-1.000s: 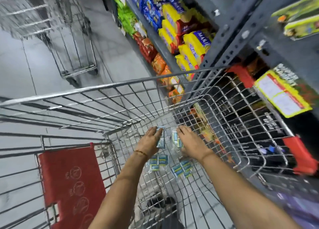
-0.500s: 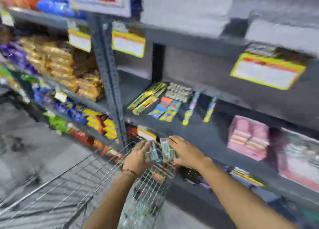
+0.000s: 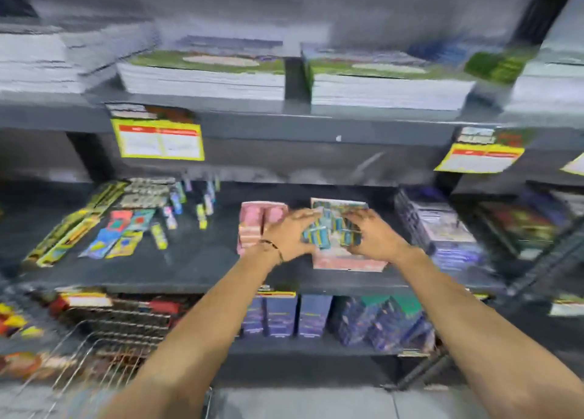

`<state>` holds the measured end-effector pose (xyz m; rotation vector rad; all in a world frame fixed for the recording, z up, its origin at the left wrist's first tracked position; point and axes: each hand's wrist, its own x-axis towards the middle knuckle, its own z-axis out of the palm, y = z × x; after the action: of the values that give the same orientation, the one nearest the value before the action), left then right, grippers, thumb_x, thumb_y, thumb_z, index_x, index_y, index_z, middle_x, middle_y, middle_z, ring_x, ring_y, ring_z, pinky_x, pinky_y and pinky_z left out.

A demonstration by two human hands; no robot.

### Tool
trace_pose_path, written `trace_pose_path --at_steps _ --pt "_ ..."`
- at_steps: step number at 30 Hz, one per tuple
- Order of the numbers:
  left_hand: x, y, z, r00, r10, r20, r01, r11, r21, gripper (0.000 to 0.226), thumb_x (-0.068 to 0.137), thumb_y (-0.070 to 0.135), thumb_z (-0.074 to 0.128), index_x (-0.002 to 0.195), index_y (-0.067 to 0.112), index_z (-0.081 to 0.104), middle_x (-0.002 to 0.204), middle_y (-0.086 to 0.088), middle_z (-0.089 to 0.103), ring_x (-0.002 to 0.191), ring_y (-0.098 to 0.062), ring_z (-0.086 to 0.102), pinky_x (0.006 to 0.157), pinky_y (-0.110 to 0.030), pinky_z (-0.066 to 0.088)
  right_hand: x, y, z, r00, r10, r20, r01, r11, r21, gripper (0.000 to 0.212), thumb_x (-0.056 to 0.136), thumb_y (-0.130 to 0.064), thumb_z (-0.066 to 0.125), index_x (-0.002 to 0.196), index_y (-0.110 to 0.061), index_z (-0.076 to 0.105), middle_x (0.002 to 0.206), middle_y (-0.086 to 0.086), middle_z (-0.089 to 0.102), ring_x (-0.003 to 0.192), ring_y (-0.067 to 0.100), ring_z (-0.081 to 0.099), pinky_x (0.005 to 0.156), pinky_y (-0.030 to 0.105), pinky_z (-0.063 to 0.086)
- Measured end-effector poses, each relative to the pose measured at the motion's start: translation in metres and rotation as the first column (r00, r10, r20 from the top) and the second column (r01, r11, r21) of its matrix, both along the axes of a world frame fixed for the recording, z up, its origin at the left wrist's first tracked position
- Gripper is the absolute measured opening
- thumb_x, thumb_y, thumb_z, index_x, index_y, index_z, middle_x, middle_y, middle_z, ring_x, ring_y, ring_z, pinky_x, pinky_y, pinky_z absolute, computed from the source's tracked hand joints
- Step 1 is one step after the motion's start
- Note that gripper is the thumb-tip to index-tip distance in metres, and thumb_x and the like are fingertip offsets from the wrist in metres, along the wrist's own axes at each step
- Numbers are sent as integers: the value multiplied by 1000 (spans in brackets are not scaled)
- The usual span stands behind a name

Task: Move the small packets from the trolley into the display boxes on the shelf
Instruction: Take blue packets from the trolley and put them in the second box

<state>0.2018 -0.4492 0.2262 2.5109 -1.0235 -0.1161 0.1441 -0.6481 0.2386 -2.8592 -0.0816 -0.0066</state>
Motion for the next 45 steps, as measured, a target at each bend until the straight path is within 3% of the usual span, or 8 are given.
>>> trace_pose_path --at_steps 4,11,15,22,32,36,41,45 --pt "12 -57 -13 997 -62 -43 68 985 159 74 81 26 72 143 14 33 153 -8 32 140 -25 30 118 -30 24 3 -44 -18 989 -60 -137 57 998 -22 75 65 -16 80 131 -5 48 137 18 51 125 30 46 106 29 35" --pt "28 -74 -35 987 -13 -162 49 974 222 70 84 18 68 143 18 31 154 -7 27 139 -25 32 118 -33 25 26 -58 -37 969 12 -245 1 999 51 67 67 -11 78 129 -13 53 143 5 47 132 25 42 112 34 36" --pt "29 -74 -40 978 49 -201 -15 986 167 54 85 28 67 135 18 47 148 -4 41 135 -27 39 115 -40 29 29 -65 -39 952 -56 -301 71 997 38 53 74 -13 75 124 -13 59 136 9 56 113 20 57 93 21 41" --pt "30 -84 -59 996 81 -42 -59 925 375 42 89 4 56 129 18 53 137 -7 56 128 -23 50 122 -46 -4 25 -46 -58 951 -120 -285 83 987 -139 36 87 -3 57 123 -10 58 140 19 47 112 35 60 98 38 50" --pt "28 -89 -59 997 70 -12 -60 915 399 40 91 -3 46 125 15 57 136 -13 55 124 -28 53 121 -48 -3 25 -37 -56 925 -267 -271 249 964 -97 53 85 -5 64 133 3 41 123 20 61 106 36 62 92 36 50" --pt "25 -87 -58 998 54 -10 -45 909 415 40 92 -4 44 126 14 55 137 -13 54 125 -29 52 121 -51 -3 25 -35 -52 916 -276 -290 260 961 -93 47 85 1 60 128 8 42 121 21 61 105 36 62 92 39 51" --pt "20 -77 -54 991 126 -40 -117 976 182 41 93 11 54 133 15 49 142 -7 51 130 -25 48 122 -40 8 22 -22 -37 907 -287 -307 260 957 -127 33 87 2 53 120 3 53 128 21 57 105 37 63 92 40 53" --pt "17 -35 -43 967 248 52 -248 969 -3 67 94 41 49 146 11 21 158 -4 18 147 -19 14 121 -32 7 27 13 -29 984 -174 -42 169 980 -103 42 92 -14 52 133 -7 46 140 14 51 126 28 50 106 35 39"
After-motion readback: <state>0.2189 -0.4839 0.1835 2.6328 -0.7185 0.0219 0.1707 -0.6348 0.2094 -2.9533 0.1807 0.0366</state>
